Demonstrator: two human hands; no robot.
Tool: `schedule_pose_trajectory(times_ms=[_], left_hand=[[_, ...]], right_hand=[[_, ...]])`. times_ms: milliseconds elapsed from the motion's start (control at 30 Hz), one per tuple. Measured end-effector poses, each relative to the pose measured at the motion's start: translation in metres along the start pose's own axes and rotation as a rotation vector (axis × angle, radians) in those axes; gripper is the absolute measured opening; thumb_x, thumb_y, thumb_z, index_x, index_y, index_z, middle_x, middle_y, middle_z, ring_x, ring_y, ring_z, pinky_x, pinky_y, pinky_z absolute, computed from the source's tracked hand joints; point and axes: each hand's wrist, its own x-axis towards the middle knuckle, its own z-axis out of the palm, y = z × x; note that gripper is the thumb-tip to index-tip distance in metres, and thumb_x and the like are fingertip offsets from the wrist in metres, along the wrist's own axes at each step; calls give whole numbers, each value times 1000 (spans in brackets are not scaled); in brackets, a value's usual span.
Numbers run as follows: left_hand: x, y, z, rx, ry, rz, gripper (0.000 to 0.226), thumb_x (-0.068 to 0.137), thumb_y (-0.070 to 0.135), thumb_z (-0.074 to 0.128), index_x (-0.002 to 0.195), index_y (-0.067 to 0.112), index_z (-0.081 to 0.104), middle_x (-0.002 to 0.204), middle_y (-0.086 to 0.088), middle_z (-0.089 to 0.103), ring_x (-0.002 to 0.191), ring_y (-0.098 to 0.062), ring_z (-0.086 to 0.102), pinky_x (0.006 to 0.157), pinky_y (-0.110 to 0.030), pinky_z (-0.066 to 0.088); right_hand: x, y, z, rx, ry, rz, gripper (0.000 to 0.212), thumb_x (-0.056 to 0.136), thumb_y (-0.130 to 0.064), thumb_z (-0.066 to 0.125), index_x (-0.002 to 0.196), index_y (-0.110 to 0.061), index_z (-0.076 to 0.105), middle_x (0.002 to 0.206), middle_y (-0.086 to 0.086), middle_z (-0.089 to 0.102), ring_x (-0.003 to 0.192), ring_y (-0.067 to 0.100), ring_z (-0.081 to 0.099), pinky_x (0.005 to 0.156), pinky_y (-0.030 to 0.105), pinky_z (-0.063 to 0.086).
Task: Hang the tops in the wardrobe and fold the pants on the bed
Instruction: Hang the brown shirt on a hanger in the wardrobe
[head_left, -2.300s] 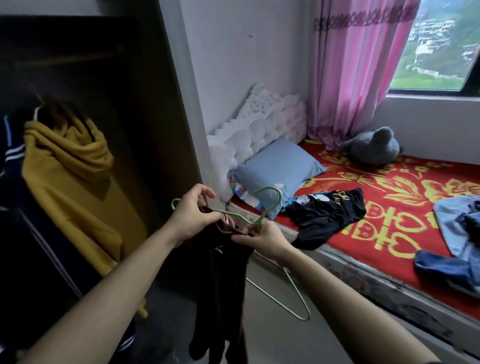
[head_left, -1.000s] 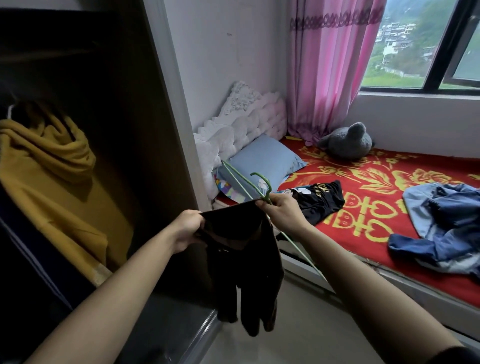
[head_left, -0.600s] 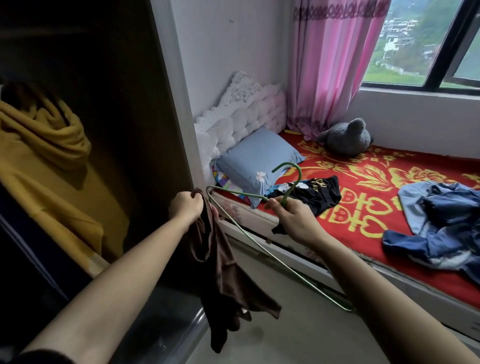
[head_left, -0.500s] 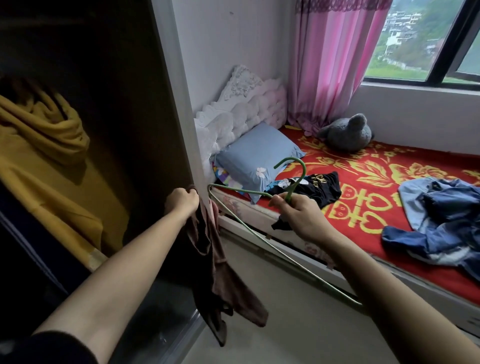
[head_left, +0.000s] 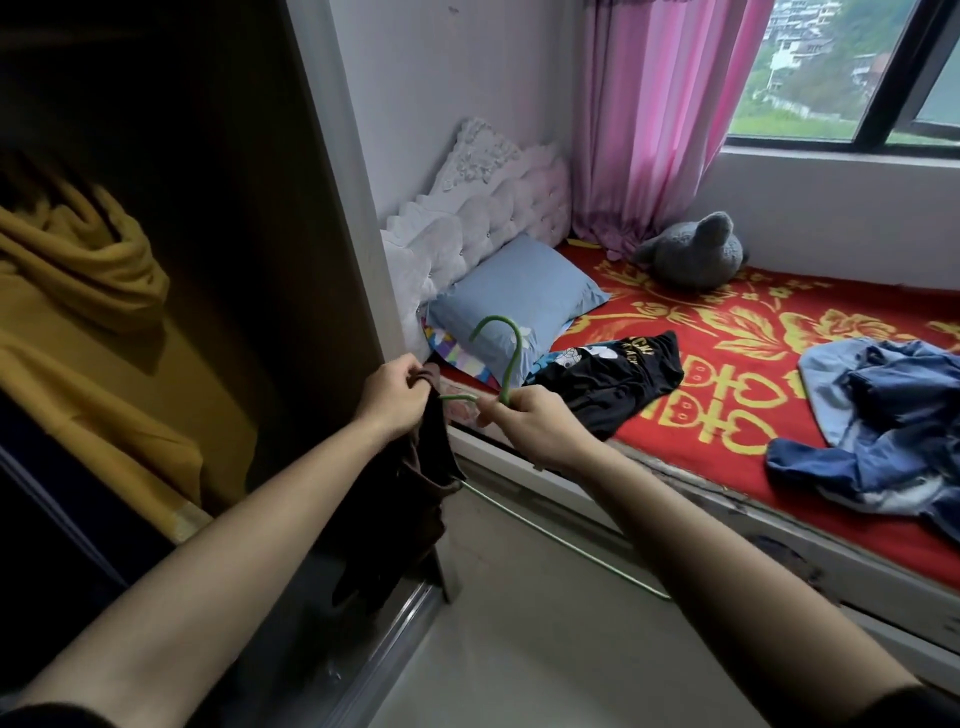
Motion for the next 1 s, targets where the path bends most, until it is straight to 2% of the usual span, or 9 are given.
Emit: schedule_pose_trajectory(times_ms=[67, 133, 300, 433, 500, 600, 667, 833, 1000], left_hand=[[-1, 9, -9, -68, 2, 87, 21, 89, 27, 61, 71, 20, 56, 67, 4, 61, 68, -20, 60, 60, -30, 43], [2, 12, -25, -80, 49, 153, 18, 87, 27, 63, 70, 23, 57, 76, 3, 60, 72, -18, 58, 63, -28, 42], [12, 1, -63, 86, 165, 187, 8, 90, 18, 59, 90, 13, 66, 107, -8, 63, 104, -29, 54, 92, -40, 45], [13, 3, -71, 115, 74, 151, 18, 95, 24, 52, 82, 12, 53, 69, -6, 60, 72, -33, 59, 68, -42, 47], [12, 6, -70, 140, 76, 158, 18, 97, 23, 50, 82, 14, 50, 65, -3, 56, 65, -30, 58, 60, -40, 44], [14, 7, -74, 156, 135, 145, 14, 98, 20, 50, 85, 15, 49, 70, -2, 57, 70, -29, 59, 63, -38, 44], [17, 8, -79, 148, 167, 111, 12, 97, 19, 49, 86, 15, 50, 75, -4, 58, 76, -32, 60, 67, -39, 46], [16, 26, -69, 136, 120, 34, 19, 96, 20, 44, 98, 10, 60, 100, -17, 67, 95, -39, 62, 85, -46, 51], [2, 59, -39, 31, -64, 143, 34, 96, 37, 38, 77, 14, 54, 92, -19, 68, 90, -37, 63, 80, -43, 51]], right_hand=[[10, -2, 7, 24, 61, 32, 41, 96, -38, 52, 87, -6, 75, 49, -15, 60, 53, 0, 56, 50, 20, 44], [19, -2, 8, 75, 133, 32, 39, 92, -34, 55, 77, -1, 70, 63, 1, 66, 62, 15, 58, 62, 32, 46], [26, -12, -14, 314, 38, -124, 37, 91, -41, 65, 58, -24, 67, 49, -9, 46, 45, 9, 37, 45, 24, 29], [26, -16, -29, 328, 25, -216, 36, 88, -52, 66, 71, -22, 75, 50, -8, 48, 46, 9, 40, 42, 21, 32], [25, -13, -34, 395, -27, -228, 37, 89, -51, 67, 79, -17, 77, 53, -8, 51, 47, 10, 44, 43, 22, 38], [24, -2, -43, 291, -20, -240, 41, 95, -51, 57, 96, -15, 75, 61, -9, 55, 51, 7, 48, 49, 22, 41], [23, 10, -48, 179, 45, -250, 36, 102, -41, 49, 100, -15, 74, 53, -16, 50, 46, 0, 42, 49, 16, 34], [19, 21, -41, 81, 185, -260, 32, 103, -34, 50, 90, -18, 74, 49, -23, 51, 47, -1, 45, 50, 12, 31], [24, 6, -13, 67, 111, -247, 31, 100, -40, 54, 79, -30, 74, 51, -13, 54, 48, 0, 45, 53, 15, 35]])
